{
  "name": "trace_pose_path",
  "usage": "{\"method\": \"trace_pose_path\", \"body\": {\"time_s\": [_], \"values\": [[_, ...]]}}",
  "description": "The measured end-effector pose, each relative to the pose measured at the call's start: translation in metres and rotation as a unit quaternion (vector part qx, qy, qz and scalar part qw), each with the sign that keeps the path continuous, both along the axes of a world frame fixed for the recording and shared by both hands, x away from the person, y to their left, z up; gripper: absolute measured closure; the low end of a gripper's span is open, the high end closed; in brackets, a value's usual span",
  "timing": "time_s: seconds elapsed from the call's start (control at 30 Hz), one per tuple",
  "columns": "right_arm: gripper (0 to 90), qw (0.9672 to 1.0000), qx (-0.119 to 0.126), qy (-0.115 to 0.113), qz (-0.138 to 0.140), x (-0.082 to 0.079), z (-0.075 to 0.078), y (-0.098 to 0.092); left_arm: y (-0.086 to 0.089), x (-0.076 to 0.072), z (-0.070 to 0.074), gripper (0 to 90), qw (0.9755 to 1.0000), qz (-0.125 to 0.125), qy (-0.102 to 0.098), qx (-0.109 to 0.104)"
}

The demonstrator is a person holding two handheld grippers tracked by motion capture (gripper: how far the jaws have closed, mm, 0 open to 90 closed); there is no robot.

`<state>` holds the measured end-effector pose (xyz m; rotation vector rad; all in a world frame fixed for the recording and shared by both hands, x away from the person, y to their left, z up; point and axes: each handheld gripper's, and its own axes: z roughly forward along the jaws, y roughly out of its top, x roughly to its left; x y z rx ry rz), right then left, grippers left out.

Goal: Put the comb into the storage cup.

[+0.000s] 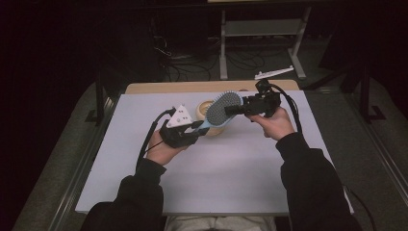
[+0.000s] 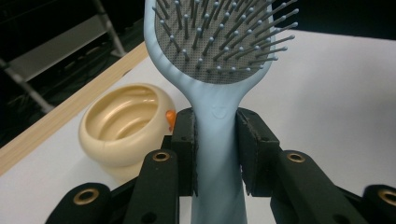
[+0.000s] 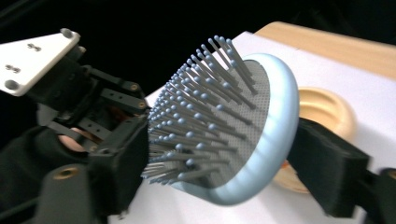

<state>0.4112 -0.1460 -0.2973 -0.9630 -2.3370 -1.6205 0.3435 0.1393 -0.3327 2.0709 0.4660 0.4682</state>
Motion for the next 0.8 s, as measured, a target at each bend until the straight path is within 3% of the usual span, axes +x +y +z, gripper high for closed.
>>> {"method": "trace_pose_path", "body": {"time_s": [0.07, 0.17, 0.37, 0.53, 0.6, 0.67, 0.8], "values": [[36.2, 0.9997, 0.010, 0.023, 0.010, 0.003, 0.000, 0.002, 0.001, 0.003, -0.001, 70.0, 1.0000, 0.001, 0.004, 0.002], [41.0, 0.9994, -0.002, 0.035, 0.003, 0.004, 0.002, 0.006, 0.003, 0.005, -0.004, 70.1, 0.9999, 0.000, 0.009, 0.006], [54.9, 0.9998, 0.003, 0.008, 0.018, 0.000, 0.013, 0.009, 0.003, 0.007, -0.006, 71.0, 0.9998, -0.007, 0.018, 0.002], [55.9, 0.9999, 0.004, -0.006, 0.015, -0.005, 0.023, 0.011, 0.008, 0.008, 0.000, 69.4, 0.9988, -0.010, 0.033, -0.035], [56.1, 0.9997, -0.006, -0.016, 0.016, -0.007, 0.028, 0.013, 0.012, 0.012, 0.002, 62.2, 0.9966, -0.020, 0.056, -0.057], [56.3, 0.9994, -0.018, -0.025, 0.016, -0.009, 0.033, 0.014, 0.016, 0.013, 0.003, 59.6, 0.9964, -0.019, 0.057, -0.060], [56.2, 0.9985, -0.036, -0.039, 0.018, -0.011, 0.043, 0.017, 0.024, 0.018, 0.005, 47.9, 0.9930, -0.029, 0.080, -0.082]]}}
